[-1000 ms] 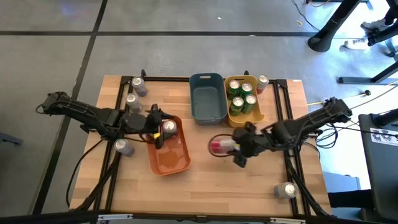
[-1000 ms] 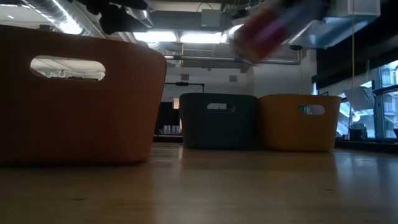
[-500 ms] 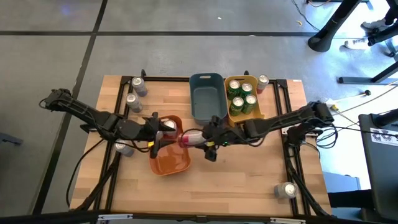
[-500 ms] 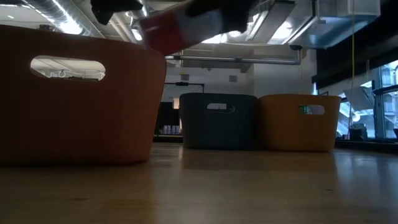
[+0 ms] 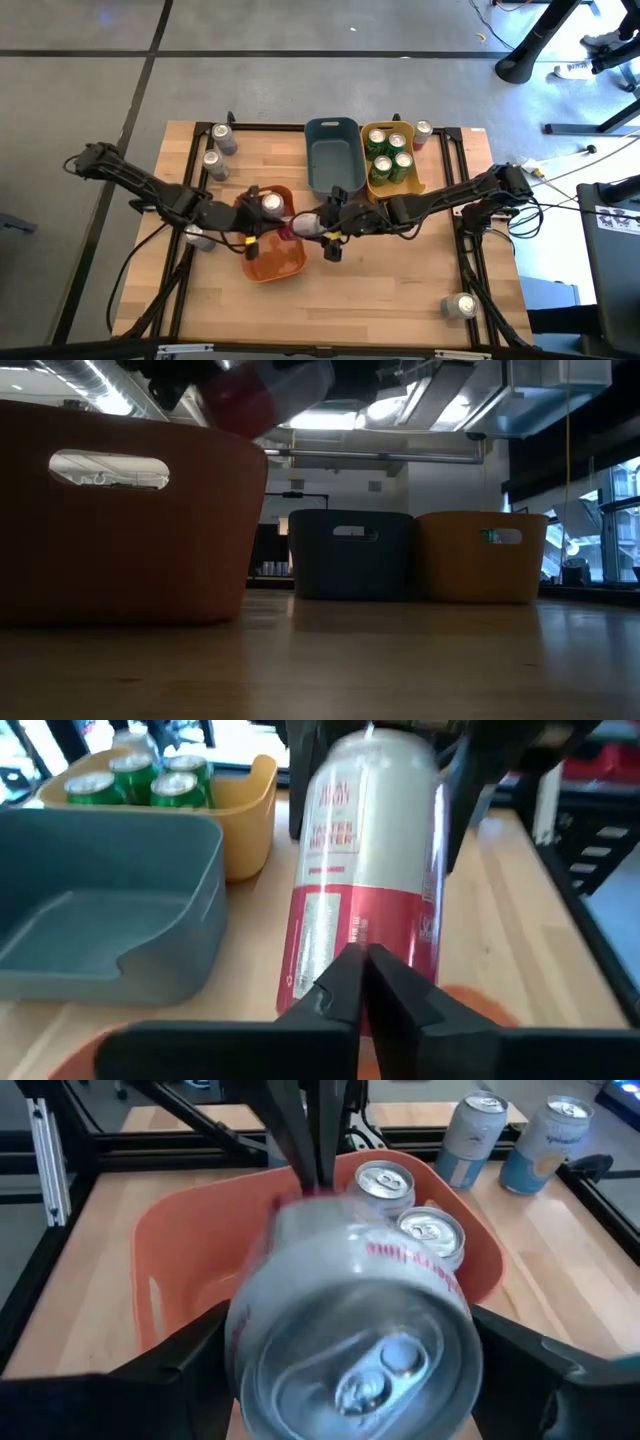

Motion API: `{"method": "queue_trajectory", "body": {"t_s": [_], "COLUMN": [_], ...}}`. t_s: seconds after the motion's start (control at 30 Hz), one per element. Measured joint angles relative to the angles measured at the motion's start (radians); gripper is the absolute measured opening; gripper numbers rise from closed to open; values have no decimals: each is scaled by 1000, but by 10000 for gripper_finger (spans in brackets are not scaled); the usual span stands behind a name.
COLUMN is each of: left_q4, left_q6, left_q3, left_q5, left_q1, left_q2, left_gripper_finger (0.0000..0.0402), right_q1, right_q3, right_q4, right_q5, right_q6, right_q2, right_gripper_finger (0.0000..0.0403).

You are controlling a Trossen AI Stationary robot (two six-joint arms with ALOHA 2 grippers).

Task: Sort soda cans
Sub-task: Put the pink-white soda can into the orange bin

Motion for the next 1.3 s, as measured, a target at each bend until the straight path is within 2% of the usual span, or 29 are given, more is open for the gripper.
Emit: {"method": "queue_trajectory", "body": {"t_s": [0.47, 0.63, 0.77, 1.07, 1.17, 1.3], "left_q4": [-52, -45, -146, -355, -387, -389], "left_q6": [-49, -49, -91, -158, -163, -150], "left_q3": [-5, -5, 4, 26, 25, 25], "left_q5": [6, 9, 10, -19, -56, -89], "left_q1": [-8, -9, -22, -53, -54, -54], "left_q2": [75, 72, 13, -241, -305, -353], "left_gripper_finger": [3, 6, 2, 1, 4, 3], "right_q1": [-19, -22, -30, -73, -87, -89], "right_q3": [2, 6, 8, 8, 7, 6], "right_q4": [201, 339, 367, 384, 458, 561], "right_q5": [1, -3, -9, -24, -74, -78], "right_q6": [-6, -15, -28, -31, -29, -33], "right_q2": [84, 126, 140, 177, 234, 306], "right_gripper_finger": [291, 291, 291, 291, 291, 291]}}
